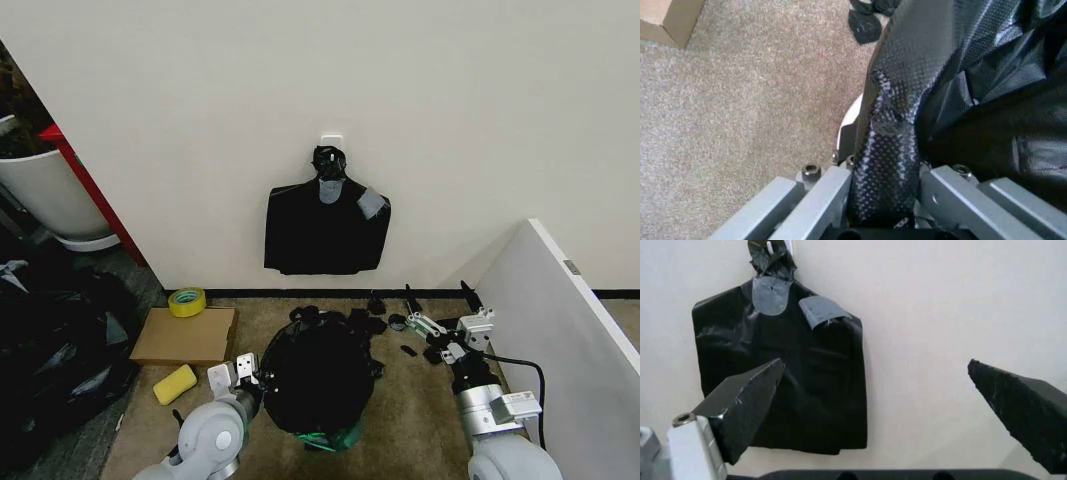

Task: Place the garbage bag over the trash bin.

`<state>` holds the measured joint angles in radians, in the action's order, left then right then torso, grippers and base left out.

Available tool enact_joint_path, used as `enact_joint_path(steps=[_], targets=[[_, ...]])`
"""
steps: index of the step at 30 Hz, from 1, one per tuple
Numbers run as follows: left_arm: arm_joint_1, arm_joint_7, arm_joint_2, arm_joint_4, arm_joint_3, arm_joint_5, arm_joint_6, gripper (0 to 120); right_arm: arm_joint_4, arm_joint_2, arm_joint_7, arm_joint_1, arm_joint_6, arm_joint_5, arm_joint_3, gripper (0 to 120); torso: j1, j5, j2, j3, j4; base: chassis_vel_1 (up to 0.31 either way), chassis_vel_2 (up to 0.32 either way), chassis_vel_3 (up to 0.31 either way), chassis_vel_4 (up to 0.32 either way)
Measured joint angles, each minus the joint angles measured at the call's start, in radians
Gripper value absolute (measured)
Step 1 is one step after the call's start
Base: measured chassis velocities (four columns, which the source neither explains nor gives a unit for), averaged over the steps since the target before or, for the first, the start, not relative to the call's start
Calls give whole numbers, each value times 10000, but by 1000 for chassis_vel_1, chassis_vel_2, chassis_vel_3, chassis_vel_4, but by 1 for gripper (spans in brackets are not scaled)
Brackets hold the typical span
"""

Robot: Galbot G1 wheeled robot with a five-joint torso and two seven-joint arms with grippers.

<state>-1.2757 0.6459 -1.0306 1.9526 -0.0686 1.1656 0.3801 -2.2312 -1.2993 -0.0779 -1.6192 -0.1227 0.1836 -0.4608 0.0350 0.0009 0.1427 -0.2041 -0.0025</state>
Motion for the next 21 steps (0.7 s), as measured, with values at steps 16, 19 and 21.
enact_joint_path(steps=[16,19,21], targets=[[202,-451,107,433,-130,-550,-651,55,-190,5,70,-152,110,182,26,100,1,-3,0,-1,-3,0,0,0,0],[197,-538,174,568,-154,-570,-654,67,-255,9,73,-159,118,200,4,100,1,-3,0,-1,-2,0,0,0,0],[140,-611,203,626,-168,-611,-654,75,-294,6,77,-194,118,197,-6,100,1,-3,0,-1,-1,0,0,0,0]])
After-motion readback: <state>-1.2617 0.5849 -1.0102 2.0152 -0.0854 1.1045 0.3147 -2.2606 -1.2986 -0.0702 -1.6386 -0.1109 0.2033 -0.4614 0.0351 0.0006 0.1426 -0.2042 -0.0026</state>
